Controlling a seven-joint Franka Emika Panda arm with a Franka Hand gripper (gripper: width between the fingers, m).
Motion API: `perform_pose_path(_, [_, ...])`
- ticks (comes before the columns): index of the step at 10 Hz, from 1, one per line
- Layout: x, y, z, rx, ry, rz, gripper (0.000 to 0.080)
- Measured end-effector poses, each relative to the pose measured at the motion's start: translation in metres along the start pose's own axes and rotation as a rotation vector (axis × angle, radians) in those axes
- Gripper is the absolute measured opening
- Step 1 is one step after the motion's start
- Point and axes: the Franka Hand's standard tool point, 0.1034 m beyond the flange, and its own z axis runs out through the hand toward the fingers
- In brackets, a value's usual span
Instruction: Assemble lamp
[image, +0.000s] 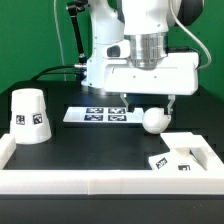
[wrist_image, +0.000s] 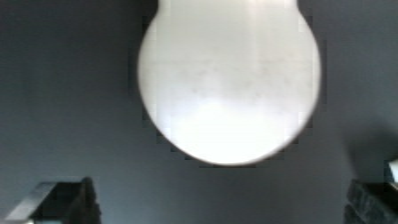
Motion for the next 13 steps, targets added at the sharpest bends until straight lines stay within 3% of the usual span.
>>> perform_pose_path(2, [0.008,0.001,-0.004,0.003,-0.105,-0.083,0.0698])
perform_pose_path(4, [0.004,0.001,-0.004,0.004,-0.199,-0.123,0.0698])
perform_pose_path(8, [-0.002,-0.001,-0.007,-0.016,-0.473,-0.114,0.0698])
perform_pose_path(11, [-0.007,-0.004,0.0,-0.032,-0.657,-0.117,0.0698])
perform_pose_path(13, [-0.005,-0.007,0.006,-0.034,-0.662,-0.12,0.0698])
